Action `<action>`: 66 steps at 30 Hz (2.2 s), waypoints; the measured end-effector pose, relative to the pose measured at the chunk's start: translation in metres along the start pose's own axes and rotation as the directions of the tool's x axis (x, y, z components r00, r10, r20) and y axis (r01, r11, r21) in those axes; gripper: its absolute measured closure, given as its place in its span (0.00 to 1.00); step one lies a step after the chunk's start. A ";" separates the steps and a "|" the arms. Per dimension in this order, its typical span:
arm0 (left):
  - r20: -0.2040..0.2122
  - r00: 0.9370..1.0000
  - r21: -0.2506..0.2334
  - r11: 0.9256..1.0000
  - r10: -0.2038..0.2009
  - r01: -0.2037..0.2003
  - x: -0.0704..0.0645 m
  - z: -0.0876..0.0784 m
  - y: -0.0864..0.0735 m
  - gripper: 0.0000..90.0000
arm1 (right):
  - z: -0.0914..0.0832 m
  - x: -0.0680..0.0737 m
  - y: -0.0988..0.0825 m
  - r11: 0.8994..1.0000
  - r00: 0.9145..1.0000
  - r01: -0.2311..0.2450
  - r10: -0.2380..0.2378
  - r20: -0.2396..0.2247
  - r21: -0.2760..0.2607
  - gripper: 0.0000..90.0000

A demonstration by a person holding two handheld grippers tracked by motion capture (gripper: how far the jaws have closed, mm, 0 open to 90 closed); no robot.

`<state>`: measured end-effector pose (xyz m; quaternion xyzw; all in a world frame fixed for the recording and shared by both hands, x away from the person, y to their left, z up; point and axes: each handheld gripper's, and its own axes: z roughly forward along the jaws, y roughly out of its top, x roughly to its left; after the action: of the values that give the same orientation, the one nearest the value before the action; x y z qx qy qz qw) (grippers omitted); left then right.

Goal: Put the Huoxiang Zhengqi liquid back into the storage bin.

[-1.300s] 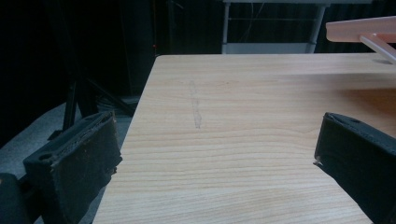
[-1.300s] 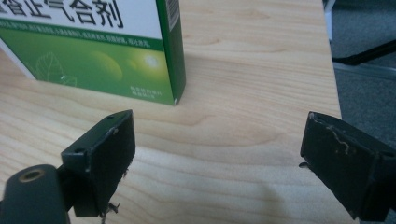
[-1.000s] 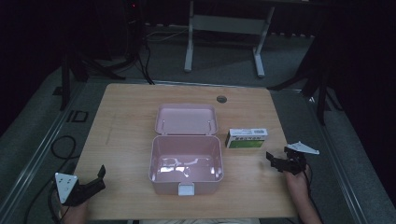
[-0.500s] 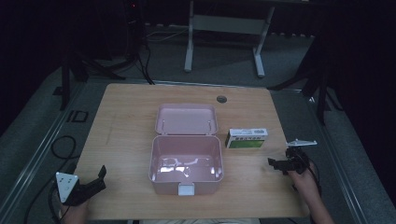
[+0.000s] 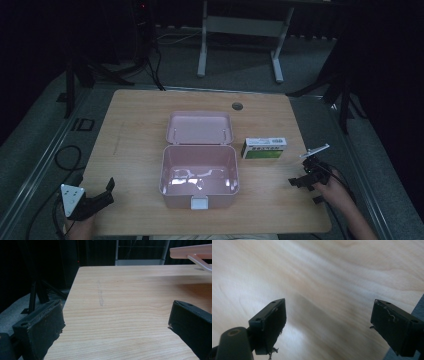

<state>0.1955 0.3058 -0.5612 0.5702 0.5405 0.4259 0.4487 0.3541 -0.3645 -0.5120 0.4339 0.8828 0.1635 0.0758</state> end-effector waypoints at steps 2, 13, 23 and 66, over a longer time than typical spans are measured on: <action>0.001 1.000 0.002 1.000 0.001 -0.001 0.000 0.000 0.000 0.00 | 0.000 0.003 0.002 0.998 0.999 0.048 -0.048 -0.009 0.037 0.14; 0.010 1.000 0.002 1.000 0.000 0.000 0.000 0.000 0.000 0.00 | 0.000 0.009 0.016 0.942 0.954 0.292 -0.274 -0.122 0.168 0.13; 0.017 1.000 0.003 1.000 -0.001 0.001 0.000 0.000 -0.001 0.00 | 0.000 0.018 0.022 0.828 0.859 0.509 -0.469 -0.207 0.236 0.14; 0.034 0.999 0.005 1.000 0.001 -0.001 0.000 0.000 -0.001 0.00 | -0.033 0.090 0.090 0.587 0.620 0.784 -0.737 -0.269 0.202 0.19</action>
<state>0.1955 0.3059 -0.5619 0.5786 0.5336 0.4151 0.4563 0.3561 -0.2496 -0.4482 0.0054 0.9999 0.0126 0.0022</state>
